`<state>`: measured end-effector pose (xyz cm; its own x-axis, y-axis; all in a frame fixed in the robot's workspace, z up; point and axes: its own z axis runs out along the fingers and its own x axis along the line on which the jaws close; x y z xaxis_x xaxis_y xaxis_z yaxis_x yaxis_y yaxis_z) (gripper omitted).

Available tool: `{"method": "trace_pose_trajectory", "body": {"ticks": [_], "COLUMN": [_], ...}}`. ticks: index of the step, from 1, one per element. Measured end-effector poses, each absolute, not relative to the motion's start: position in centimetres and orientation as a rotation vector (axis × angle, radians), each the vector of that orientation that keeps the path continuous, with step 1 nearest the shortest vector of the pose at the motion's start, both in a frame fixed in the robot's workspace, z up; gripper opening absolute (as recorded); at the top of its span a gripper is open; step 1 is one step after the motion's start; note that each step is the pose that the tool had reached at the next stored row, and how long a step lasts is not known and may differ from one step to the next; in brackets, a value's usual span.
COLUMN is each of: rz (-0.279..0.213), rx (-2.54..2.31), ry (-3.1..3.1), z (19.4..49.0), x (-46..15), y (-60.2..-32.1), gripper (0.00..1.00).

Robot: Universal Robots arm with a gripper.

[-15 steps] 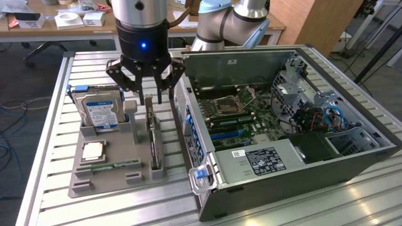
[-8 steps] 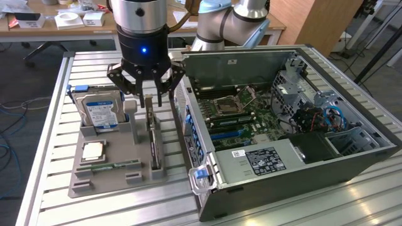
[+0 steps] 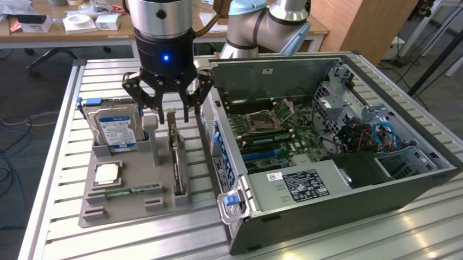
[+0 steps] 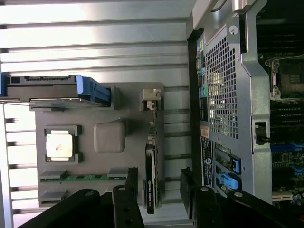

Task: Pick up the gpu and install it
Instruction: 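Pick up the gpu and move the gpu toward the slot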

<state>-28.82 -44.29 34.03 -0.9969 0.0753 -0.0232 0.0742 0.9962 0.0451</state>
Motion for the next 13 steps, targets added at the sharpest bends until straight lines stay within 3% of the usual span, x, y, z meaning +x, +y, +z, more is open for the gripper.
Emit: {"method": "trace_pose_trajectory", "body": {"ticks": [13], "rz": [0.069], "rx": [0.117], "ry": [3.114], "z": [32.0], "x": [-28.8], "y": [-44.3], "gripper": [0.49]}}
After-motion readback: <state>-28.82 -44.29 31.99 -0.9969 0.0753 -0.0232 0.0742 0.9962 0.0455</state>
